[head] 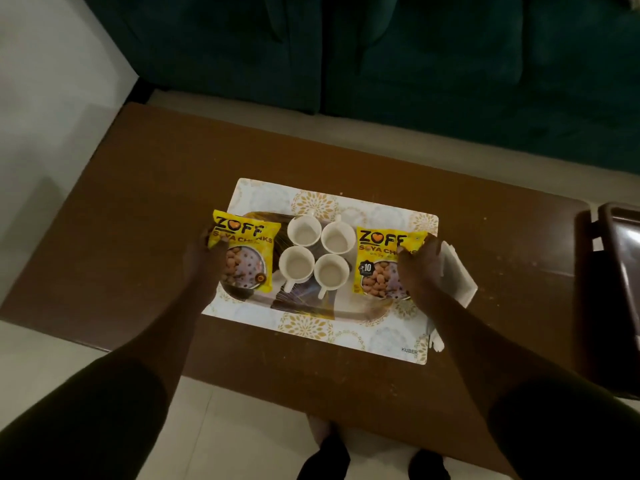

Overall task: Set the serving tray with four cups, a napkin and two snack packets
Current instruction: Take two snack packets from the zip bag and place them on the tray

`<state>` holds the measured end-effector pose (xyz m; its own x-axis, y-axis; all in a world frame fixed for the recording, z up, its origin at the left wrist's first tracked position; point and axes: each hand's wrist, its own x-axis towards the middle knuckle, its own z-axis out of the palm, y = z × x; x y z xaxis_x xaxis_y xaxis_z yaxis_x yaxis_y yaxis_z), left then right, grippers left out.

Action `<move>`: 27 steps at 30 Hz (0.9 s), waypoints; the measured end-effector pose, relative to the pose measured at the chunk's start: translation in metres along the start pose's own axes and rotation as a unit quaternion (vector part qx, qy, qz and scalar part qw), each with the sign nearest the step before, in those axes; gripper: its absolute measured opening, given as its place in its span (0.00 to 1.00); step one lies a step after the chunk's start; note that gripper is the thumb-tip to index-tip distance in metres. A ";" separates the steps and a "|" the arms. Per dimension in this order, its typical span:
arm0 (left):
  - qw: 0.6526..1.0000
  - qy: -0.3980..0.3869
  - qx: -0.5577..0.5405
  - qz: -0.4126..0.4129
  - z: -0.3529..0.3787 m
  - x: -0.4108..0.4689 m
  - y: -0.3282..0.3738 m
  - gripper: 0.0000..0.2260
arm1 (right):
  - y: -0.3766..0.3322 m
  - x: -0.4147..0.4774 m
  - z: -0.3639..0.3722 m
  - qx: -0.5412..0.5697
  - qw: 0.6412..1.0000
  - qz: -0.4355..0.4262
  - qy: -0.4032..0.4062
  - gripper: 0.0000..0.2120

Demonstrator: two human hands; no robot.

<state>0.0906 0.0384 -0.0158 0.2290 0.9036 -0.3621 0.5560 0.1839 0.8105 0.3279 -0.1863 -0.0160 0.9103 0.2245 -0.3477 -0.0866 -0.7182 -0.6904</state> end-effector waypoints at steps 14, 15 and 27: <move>0.986 -0.019 0.139 0.094 0.033 0.016 -0.015 0.22 | 0.007 0.001 0.023 -0.078 0.996 0.033 -0.023 0.27; 0.982 -0.008 0.148 0.117 0.034 0.013 -0.015 0.22 | 0.007 0.000 0.021 -0.073 0.997 0.029 -0.017 0.29; 0.970 0.033 0.189 0.149 0.039 -0.010 -0.006 0.22 | 0.014 -0.001 0.015 -0.111 0.993 -0.003 -0.036 0.28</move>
<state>0.1163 0.0135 -0.0354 0.3792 0.9202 -0.0972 0.7292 -0.2325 0.6436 0.3202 -0.1869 -0.0347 0.8789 0.2701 -0.3932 0.0182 -0.8427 -0.5381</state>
